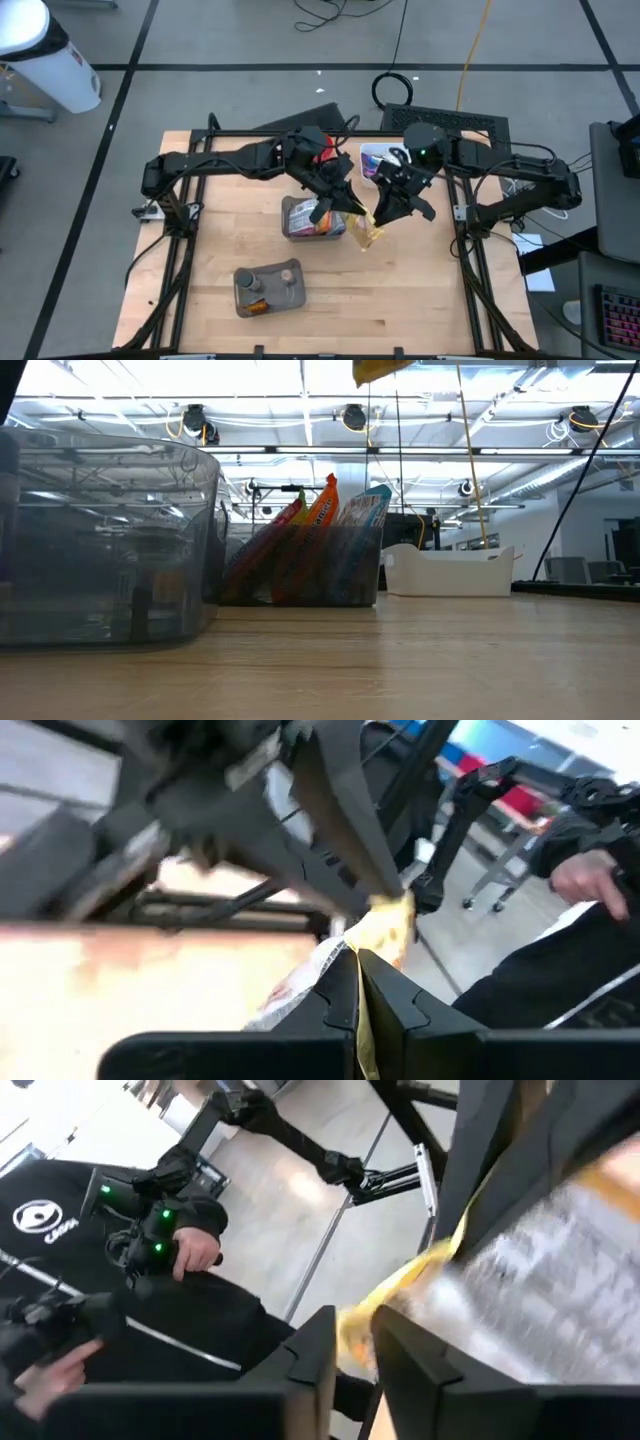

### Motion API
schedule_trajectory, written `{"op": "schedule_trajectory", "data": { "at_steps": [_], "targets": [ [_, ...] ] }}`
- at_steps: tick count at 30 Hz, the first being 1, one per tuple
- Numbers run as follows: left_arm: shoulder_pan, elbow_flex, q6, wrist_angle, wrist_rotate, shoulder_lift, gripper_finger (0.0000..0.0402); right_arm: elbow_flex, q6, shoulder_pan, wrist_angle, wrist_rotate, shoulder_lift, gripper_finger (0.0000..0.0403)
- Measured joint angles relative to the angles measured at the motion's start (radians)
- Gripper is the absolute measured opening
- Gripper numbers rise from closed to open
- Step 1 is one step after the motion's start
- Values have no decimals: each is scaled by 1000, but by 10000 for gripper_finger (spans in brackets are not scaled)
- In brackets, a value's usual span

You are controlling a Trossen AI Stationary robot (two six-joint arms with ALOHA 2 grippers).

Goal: Pick & Place Food Item
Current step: Put the yellow noodle pack into the top black bin

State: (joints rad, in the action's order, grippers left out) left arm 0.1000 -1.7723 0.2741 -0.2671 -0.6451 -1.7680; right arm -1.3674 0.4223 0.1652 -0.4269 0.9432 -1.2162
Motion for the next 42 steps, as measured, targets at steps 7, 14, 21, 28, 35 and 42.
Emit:
{"op": "schedule_trajectory", "data": {
  "at_steps": [7, 14, 21, 28, 35, 42],
  "targets": [
    [13, 0, -47, -211, 183, 105, 2, 0, 3, 81, -33, 0, 78, 133],
    [-4, 0, 22, -381, 445, 216, 1, 0, -95, 174, -76, -103, 148, 164],
    [-88, 0, 205, -520, 769, 292, 1, 0, -272, 224, -240, -390, 190, 164],
    [-216, 5, 562, -729, 1223, 302, 1, 0, -336, 224, -269, -498, 187, 161],
    [-353, 142, 967, -714, 1613, 295, 1, 82, -346, 224, -196, -501, 211, 159],
    [-413, 280, 1288, -632, 1743, 231, 0, 326, -227, 223, 93, -494, 305, 161]
  ]
}}
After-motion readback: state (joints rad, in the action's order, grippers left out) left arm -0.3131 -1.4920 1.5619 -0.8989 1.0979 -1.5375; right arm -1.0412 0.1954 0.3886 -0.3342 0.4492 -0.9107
